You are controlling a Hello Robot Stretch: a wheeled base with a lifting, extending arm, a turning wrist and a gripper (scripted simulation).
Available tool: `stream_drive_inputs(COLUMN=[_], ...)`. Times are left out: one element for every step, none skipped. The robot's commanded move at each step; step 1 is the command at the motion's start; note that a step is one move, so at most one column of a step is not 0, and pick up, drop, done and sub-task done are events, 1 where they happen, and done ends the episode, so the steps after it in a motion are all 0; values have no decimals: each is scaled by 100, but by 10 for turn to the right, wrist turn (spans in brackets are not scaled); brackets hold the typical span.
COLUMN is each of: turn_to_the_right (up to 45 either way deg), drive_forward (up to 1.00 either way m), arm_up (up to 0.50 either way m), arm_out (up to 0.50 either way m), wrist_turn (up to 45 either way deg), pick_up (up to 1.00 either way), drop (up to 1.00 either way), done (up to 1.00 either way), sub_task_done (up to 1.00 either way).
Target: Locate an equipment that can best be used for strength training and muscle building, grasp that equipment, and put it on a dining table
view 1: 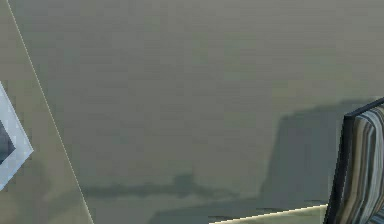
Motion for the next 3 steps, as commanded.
stream_drive_inputs(turn_to_the_right=[0,0,0], drive_forward=[0,0,0], arm_up=[4,0,0], arm_out=[0,-8,0], wrist_turn=[0,0,0], pick_up=[0,0,0], drop=[0,0,0], done=[0,0,100], sub_task_done=[0,0,0])
